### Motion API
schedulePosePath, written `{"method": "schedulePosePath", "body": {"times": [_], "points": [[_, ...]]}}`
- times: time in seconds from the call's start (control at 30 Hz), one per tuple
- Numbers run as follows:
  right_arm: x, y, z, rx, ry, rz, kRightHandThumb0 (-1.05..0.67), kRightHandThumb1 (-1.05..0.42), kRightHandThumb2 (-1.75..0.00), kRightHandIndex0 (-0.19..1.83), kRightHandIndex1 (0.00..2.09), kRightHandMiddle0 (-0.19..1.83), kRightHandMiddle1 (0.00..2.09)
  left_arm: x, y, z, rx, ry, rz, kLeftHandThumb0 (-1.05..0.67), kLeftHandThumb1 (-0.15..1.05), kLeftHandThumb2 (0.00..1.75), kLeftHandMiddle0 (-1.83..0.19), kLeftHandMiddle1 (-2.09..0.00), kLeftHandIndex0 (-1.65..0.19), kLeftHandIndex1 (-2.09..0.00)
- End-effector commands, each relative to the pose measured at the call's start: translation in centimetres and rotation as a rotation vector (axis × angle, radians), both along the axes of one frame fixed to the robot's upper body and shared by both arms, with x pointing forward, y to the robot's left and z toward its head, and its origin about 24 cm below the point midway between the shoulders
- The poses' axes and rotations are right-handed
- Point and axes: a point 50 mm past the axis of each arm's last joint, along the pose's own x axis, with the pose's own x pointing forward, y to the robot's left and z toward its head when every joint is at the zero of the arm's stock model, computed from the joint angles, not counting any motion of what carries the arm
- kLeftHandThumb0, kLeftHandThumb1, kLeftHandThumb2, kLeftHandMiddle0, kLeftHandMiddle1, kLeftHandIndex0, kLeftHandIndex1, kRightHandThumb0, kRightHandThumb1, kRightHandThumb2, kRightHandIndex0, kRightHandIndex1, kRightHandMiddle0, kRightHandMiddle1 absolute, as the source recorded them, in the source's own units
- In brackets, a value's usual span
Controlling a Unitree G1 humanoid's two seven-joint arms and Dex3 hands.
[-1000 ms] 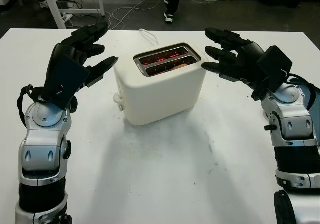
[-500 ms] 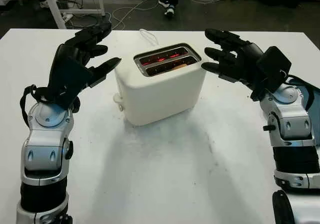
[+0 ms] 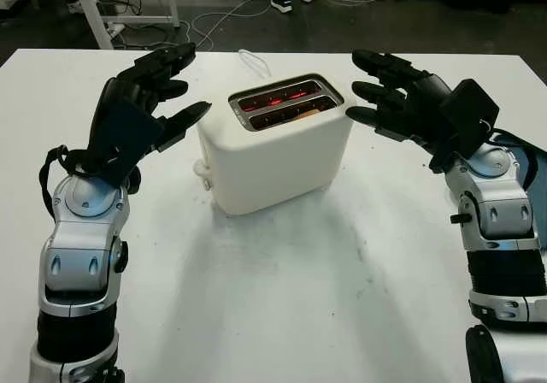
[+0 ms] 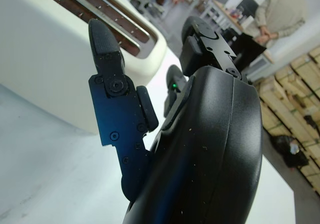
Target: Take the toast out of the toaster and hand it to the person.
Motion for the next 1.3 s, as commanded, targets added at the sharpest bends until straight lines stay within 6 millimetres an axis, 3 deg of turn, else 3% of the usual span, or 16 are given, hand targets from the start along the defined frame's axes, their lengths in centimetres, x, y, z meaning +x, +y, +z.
{"method": "schedulePosePath", "body": {"times": [0.0, 0.37, 0.63, 0.83, 1.27], "points": [[0.1, 0.0, 0.6, 0.004, -0.017, 0.003, -0.5, -0.86, 0.0, 0.04, 0.51, 0.29, 0.03, 0.0, -0.1, 0.3, 0.004, -0.016, -0.016, -0.49, 0.92, 0.16, -0.09, -0.93, -0.49, -0.02], [0.0, -0.3, 0.7, -0.012, -0.017, -0.012, -0.49, -0.86, 0.0, 0.0, 0.61, 0.29, 0.03, -0.2, 0.4, 0.2, -0.009, -0.015, 0.015, -0.47, 0.92, 0.15, -0.08, -0.94, -0.49, -0.02], [-0.6, -0.8, 0.9, -0.018, -0.028, -0.042, -0.43, -0.89, -0.01, 0.0, 0.48, 0.24, 0.0, -0.9, 0.8, 0.3, -0.045, -0.004, 0.051, -0.47, 0.92, 0.15, -0.02, -0.87, -0.42, 0.0], [-1.4, -1.2, 1.0, -0.024, -0.033, -0.073, -0.33, -0.92, -0.06, 0.0, 0.25, 0.13, 0.0, -1.0, 1.0, 0.4, -0.092, -0.001, 0.054, -0.45, 0.92, 0.13, 0.0, -0.84, -0.37, 0.0], [-1.7, -0.6, 0.8, -0.001, -0.026, -0.068, -0.3, -0.92, -0.07, 0.07, 0.17, 0.15, 0.01, -1.0, 0.6, 0.4, -0.106, 0.011, 0.045, -0.43, 0.92, 0.16, 0.0, -0.79, -0.35, 0.0]]}}
